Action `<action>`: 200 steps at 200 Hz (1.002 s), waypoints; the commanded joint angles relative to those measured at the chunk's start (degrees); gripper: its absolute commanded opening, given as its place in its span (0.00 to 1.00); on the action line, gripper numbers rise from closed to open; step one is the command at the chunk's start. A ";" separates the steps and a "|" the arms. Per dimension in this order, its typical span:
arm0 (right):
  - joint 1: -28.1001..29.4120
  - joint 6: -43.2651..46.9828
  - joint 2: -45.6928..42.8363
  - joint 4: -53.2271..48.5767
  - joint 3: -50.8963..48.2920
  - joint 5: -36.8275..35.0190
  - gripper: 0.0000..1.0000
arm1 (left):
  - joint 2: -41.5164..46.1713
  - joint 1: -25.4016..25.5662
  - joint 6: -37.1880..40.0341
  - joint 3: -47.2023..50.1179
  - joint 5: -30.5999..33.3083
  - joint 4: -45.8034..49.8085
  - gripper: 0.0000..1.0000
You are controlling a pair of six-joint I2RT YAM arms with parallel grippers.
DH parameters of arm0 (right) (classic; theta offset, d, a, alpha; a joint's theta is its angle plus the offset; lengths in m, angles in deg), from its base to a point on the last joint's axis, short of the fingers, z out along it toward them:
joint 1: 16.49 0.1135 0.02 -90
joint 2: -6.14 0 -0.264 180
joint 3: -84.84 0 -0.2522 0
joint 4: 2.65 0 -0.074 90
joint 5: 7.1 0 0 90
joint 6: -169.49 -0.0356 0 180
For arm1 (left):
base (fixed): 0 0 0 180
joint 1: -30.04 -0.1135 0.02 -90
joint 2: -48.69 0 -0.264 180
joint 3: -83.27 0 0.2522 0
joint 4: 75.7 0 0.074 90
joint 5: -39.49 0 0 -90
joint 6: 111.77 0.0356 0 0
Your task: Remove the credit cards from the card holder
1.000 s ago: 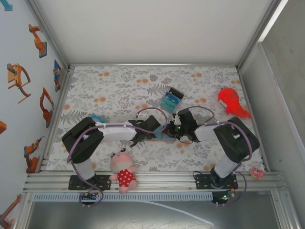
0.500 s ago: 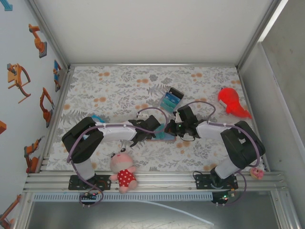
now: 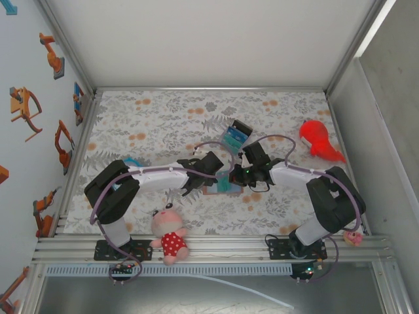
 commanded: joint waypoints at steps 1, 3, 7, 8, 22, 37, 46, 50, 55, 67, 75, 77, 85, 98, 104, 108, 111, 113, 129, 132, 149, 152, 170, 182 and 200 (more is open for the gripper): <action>-0.41 1.32 -2.30 -3.67 1.88 -1.73 0.00 | -1.10 -0.18 1.39 -2.38 -1.39 -0.25 0.97; -0.41 1.34 -2.34 -3.79 1.92 -1.81 0.00 | -1.26 -0.18 1.34 -2.40 -1.48 -0.25 0.97; -0.41 1.40 -2.48 -3.99 1.96 -1.88 0.00 | -1.48 -0.19 1.36 -2.50 -1.59 -0.20 0.97; -0.41 1.40 -2.46 -4.06 1.97 -1.90 0.00 | -1.57 -0.19 1.37 -2.53 -1.64 -0.18 0.97; -0.41 1.33 -2.82 -4.55 2.05 -2.18 0.00 | -2.34 -0.10 1.39 -2.76 -2.40 -0.51 0.97; -0.41 1.16 -2.97 -4.66 2.13 -2.15 0.00 | -3.07 -0.10 1.50 -2.81 -3.11 -0.93 0.97; -0.39 1.06 -2.91 -4.48 2.06 -2.02 0.00 | -3.52 -0.02 1.53 -2.96 -3.50 -0.95 0.97; -0.35 1.06 -2.86 -4.45 2.05 -2.01 0.00 | -3.74 -0.01 1.48 -2.98 -3.66 -0.99 0.97; -0.33 0.97 -2.80 -4.34 2.05 -1.94 0.00 | -3.90 0.03 1.56 -3.03 -3.70 -1.00 0.97; -0.33 0.81 -2.63 -3.98 2.05 -1.76 0.00 | -4.51 0.06 1.54 -3.03 -4.08 -1.11 0.97; -0.33 0.71 -2.48 -3.63 1.97 -1.51 0.00 | -4.87 0.06 1.43 -2.98 -4.17 -1.09 0.97; -0.28 0.64 -2.43 -3.47 1.97 -1.43 0.00 | -4.95 0.07 1.38 -2.92 -4.20 -1.06 0.97; -0.33 0.54 -2.44 -3.08 1.81 -1.19 0.00 | -5.31 0.16 1.17 -2.88 -4.32 -1.00 0.97; -0.36 0.02 -2.44 -1.59 1.40 -0.57 0.00 | -5.70 0.10 0.95 -2.68 -4.44 -0.94 0.97; -0.33 -0.32 -2.49 -0.56 1.04 -0.17 0.00 | -5.88 0.14 0.78 -2.52 -4.53 -0.81 0.97; -0.25 -0.61 -2.57 0.16 0.75 0.11 0.00 | -5.99 0.15 0.62 -2.47 -4.52 -0.78 0.97; -0.32 -0.77 -2.64 0.82 0.46 0.40 0.00 | -6.10 0.16 0.59 -2.34 -4.56 -0.83 0.97; -0.32 -1.03 -2.69 1.34 0.29 0.59 0.00 | -6.20 0.16 0.59 -2.32 -4.60 -0.79 0.97; -0.33 -2.20 -2.75 4.88 -1.05 1.61 0.04 | -6.33 0.15 0.25 -1.87 -4.83 -0.91 0.97; -0.33 -2.41 -2.79 5.52 -1.37 1.74 0.06 | -6.40 0.15 0.19 -1.79 -4.83 -0.91 0.97; -0.33 -3.59 -2.62 9.17 -2.83 2.53 0.11 | -6.54 0.16 -0.11 -1.49 -5.00 -1.07 0.97; -0.33 -3.79 -2.49 9.80 -3.08 2.62 0.12 | -6.53 0.14 -0.17 -1.43 -4.97 -1.05 0.97; -0.34 -4.80 -1.76 12.58 -4.12 3.05 0.15 | -6.57 0.16 -0.37 -1.21 -5.14 -1.31 0.97; -0.33 -5.19 -1.16 13.90 -4.52 3.33 0.16 | -6.54 0.13 -0.48 -1.07 -5.23 -1.40 0.97; -0.24 -5.79 -0.30 15.81 -4.78 3.65 0.18 | -6.64 0.16 -0.61 -1.22 -5.35 -1.40 0.97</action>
